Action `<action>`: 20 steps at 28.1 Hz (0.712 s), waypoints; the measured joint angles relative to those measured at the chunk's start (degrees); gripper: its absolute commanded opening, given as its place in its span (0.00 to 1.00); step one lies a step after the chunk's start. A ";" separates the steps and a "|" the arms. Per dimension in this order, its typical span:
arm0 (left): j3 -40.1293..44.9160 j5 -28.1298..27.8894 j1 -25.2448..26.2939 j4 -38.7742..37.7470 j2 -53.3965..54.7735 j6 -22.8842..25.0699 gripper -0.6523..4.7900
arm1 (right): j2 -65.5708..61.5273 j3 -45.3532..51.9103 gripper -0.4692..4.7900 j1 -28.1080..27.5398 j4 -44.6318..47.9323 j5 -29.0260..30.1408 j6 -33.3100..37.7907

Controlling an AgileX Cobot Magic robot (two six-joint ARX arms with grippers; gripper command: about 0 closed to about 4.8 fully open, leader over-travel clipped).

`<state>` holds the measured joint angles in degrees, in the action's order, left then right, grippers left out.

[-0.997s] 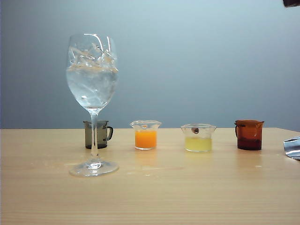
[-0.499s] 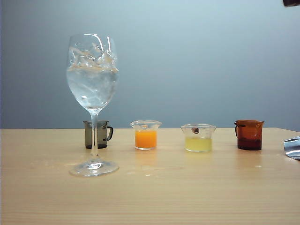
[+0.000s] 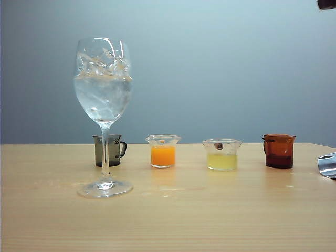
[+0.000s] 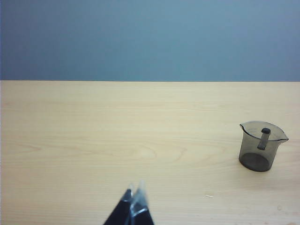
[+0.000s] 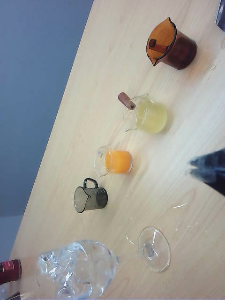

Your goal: Pick up the first measuring cup from the left, pour the coconut rum inside into the goblet, and finally put the measuring cup back in its original place.

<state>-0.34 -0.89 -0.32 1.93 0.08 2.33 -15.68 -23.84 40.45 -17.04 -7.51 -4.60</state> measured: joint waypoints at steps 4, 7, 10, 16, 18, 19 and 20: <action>0.00 1.40 0.00 0.33 0.02 0.52 0.18 | -0.02 0.00 0.08 0.00 0.00 0.00 0.00; -0.02 1.38 0.02 0.85 0.00 0.63 0.18 | -0.02 0.00 0.08 0.00 0.00 0.02 0.00; -0.02 1.60 0.02 0.83 0.00 0.63 0.18 | -0.02 0.00 0.08 0.00 0.00 0.00 0.00; -0.02 1.79 0.02 0.83 0.00 0.63 0.18 | 0.00 0.00 0.08 0.00 0.00 0.00 0.00; -0.02 1.79 0.02 0.83 0.00 0.63 0.18 | 0.00 0.00 0.08 0.00 0.00 0.00 0.00; -0.02 1.79 0.02 0.83 0.00 0.63 0.18 | 0.00 0.00 0.08 -0.02 0.00 -0.02 0.00; -0.02 1.79 0.02 0.83 0.00 0.63 0.18 | 0.00 0.00 0.08 -0.07 0.02 -0.50 0.00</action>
<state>-0.36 0.91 -0.30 2.76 0.08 2.96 -15.68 -23.84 40.38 -17.02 -8.01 -4.60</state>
